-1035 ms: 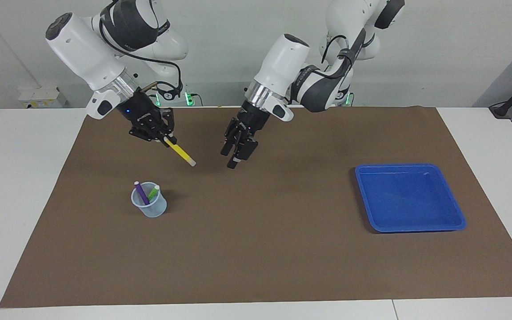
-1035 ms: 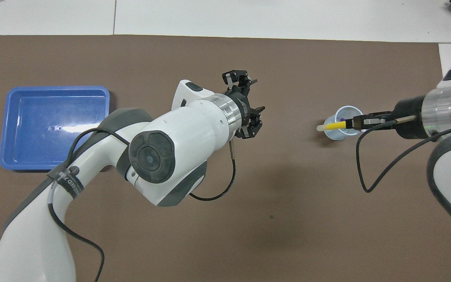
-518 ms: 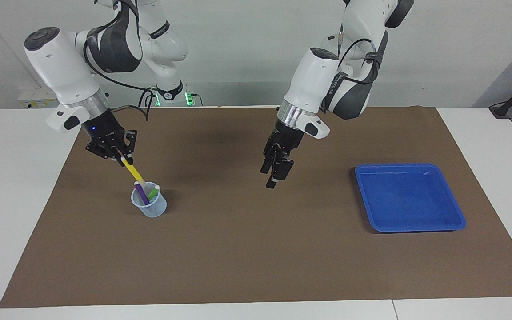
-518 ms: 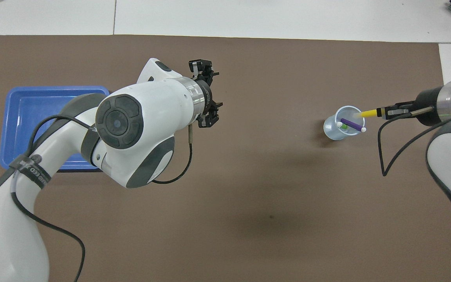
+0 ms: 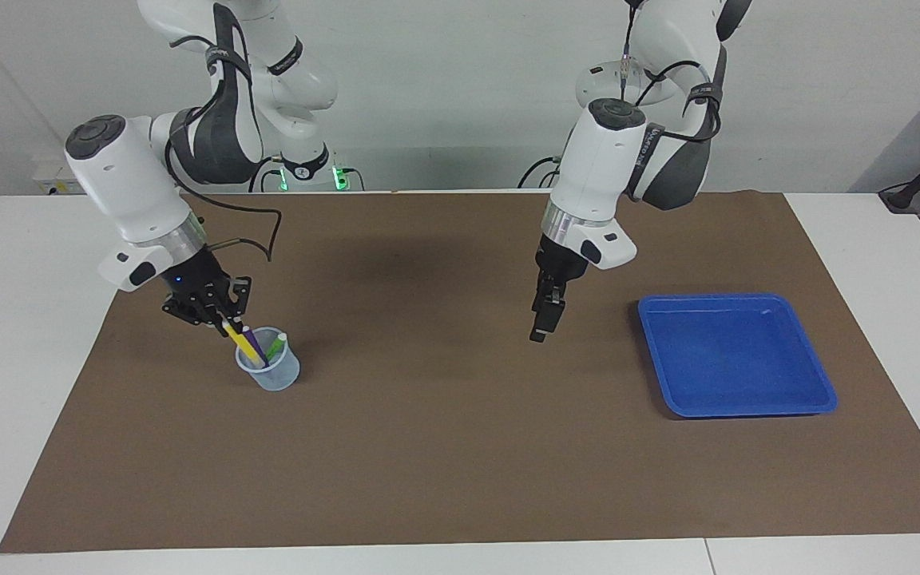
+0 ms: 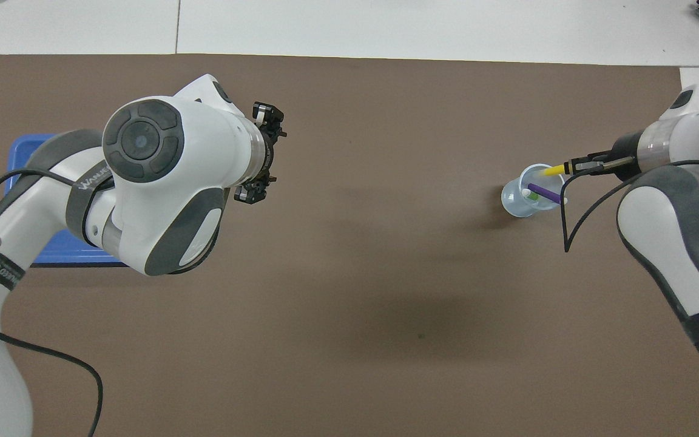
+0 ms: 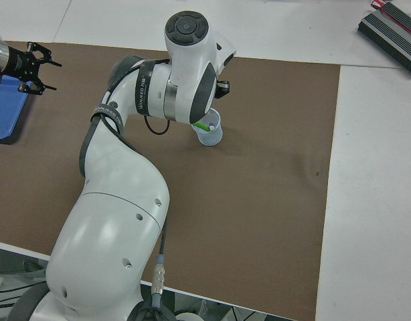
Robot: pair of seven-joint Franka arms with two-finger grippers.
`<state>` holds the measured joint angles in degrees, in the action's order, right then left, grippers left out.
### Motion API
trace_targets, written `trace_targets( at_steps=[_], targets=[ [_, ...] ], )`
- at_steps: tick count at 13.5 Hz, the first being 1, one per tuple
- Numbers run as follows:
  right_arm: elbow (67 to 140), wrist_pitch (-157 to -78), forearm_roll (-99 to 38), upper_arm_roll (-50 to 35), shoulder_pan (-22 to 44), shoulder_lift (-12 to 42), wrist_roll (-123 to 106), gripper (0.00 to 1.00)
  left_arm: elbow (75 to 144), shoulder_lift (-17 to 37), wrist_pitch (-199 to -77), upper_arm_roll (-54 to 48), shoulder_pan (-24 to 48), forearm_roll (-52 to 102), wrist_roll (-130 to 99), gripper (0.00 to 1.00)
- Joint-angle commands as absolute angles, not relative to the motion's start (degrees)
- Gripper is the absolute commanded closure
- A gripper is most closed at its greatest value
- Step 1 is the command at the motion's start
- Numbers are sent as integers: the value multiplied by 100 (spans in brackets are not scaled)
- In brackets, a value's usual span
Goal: Transfer and insert pens with both arms
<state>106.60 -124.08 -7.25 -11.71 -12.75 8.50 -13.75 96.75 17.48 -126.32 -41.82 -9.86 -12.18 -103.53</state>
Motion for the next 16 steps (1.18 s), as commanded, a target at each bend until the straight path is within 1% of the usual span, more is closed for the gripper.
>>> trace_targets(
  at_steps=[1,2,3,5,7,8,9,11,13,16],
  targets=[
    [10696,-12533,-598,-1204,-1257,940,-1179,58,9677,1513,-11981,-4228,-1116,-1230,-9477,23],
    [10696,-12525,-589,-1204,-1257,958,-1082,11,9668,1442,-11953,-4219,-1116,-1222,-9362,23],
    [10661,-12481,-589,-1204,-1257,958,-1064,0,9677,1433,-11892,-4201,-1151,-1230,-9326,23],
    [10617,-12393,-589,-1204,-1283,888,-1063,0,9677,1380,-11594,-4228,-1283,-1230,-8862,23],
    [10565,-12139,-589,-1187,-1318,722,-1063,0,9729,1222,-11304,-4193,-1388,-1222,-8134,23],
    [10556,-12025,-545,-1152,-1318,590,-1063,0,9695,1213,-11033,-4201,-1528,-1222,-7643,13],
    [10556,-11849,-432,-1143,-1327,458,-1063,0,9686,1187,-10856,-4192,-1642,-1222,-7203,0],
    [10399,-11218,-334,-1143,-1415,195,-1055,0,9703,1134,-10784,-4192,-1819,-1222,-6988,0],
    [10074,-10506,-229,-1125,-1441,36,-1063,0,9712,1090,-10688,-4166,-1968,-1222,-6691,0],
    [9564,-9600,-36,-1125,-1424,-184,-1063,0,9712,844,-10328,-3851,-2004,-1195,-5165,0]
  ],
)
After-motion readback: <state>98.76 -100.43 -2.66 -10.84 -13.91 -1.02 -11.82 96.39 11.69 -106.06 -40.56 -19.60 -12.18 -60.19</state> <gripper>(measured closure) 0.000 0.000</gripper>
